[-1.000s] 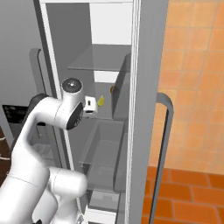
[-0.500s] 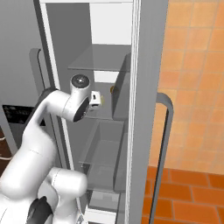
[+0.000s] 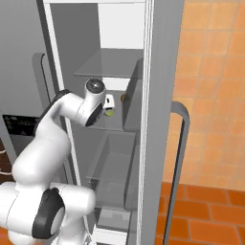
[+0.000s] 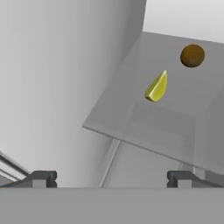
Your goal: Grab a lemon wedge from the fridge and one ice cube from the ice bowl, and put them in the glass of lemonade.
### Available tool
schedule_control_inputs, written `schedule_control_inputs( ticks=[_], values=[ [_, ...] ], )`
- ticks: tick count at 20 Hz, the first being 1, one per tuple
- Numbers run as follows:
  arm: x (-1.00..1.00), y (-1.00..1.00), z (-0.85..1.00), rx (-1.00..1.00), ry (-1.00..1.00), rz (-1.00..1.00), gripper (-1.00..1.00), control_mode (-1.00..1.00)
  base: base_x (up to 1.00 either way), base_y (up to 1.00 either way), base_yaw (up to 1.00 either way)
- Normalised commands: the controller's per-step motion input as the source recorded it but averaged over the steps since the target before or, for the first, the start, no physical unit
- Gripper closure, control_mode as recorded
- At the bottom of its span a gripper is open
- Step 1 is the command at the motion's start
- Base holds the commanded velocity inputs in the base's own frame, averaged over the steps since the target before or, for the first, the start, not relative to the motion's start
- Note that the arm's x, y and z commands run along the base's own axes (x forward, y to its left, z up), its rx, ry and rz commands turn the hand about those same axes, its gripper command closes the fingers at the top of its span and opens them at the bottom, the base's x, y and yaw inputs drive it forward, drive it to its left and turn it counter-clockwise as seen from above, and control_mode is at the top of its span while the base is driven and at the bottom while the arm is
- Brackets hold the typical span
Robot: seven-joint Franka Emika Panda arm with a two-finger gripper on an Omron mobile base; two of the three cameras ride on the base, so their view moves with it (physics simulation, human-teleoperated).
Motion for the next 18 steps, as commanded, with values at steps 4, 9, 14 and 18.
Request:
schedule_control_inputs(
  ticks=[4, 9, 14, 18],
  values=[
    [0.48, -0.01, -0.22, 0.0, -0.1, 0.01, -1.0, -1.0, 0.0, 0.0, 0.0],
    [0.45, -0.09, -0.34, -0.01, -0.07, 0.0, -1.0, -1.0, 0.0, 0.0, 0.0],
    [0.54, -0.02, -0.18, 0.0, -0.01, 0.0, -1.0, -1.0, 0.0, 0.0, 0.0],
    [0.58, -0.02, -0.13, 0.0, 0.0, 0.0, -1.0, -1.0, 0.0, 0.0, 0.0]
  ],
)
